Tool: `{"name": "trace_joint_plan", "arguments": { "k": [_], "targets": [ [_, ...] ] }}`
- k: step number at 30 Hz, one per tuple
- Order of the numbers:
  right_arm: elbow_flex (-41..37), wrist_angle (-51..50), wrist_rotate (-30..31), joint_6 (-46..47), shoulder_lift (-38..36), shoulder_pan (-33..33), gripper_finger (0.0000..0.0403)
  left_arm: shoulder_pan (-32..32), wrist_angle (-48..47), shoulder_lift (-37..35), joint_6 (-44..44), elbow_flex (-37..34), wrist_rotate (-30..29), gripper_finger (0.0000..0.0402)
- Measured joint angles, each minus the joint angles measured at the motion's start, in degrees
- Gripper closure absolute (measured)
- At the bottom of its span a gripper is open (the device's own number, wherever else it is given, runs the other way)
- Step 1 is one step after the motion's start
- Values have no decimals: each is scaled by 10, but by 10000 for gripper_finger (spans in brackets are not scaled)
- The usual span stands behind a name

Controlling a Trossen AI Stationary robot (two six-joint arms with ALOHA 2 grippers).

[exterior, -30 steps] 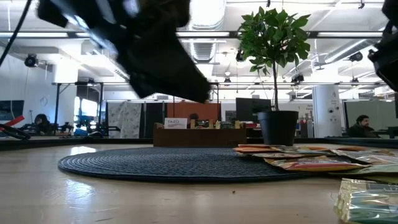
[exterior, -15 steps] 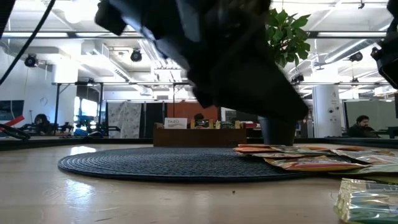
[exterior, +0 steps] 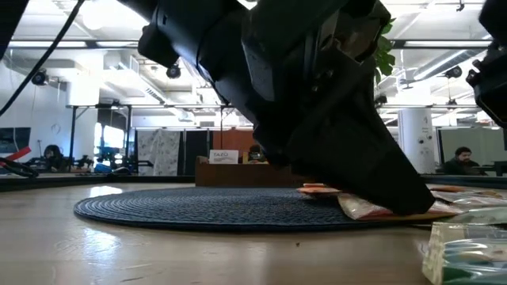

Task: Pick & Place Tea
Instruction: Put the yellow tea bag into the right section of the brown wooden organizer

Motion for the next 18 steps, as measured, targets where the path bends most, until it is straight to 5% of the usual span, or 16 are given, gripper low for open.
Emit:
{"name": "trace_joint_plan", "arguments": {
  "k": [18],
  "targets": [
    [10,3,-35,2,-12,-1,264,2,4,2,-4,0,2,312]
  ]
}}
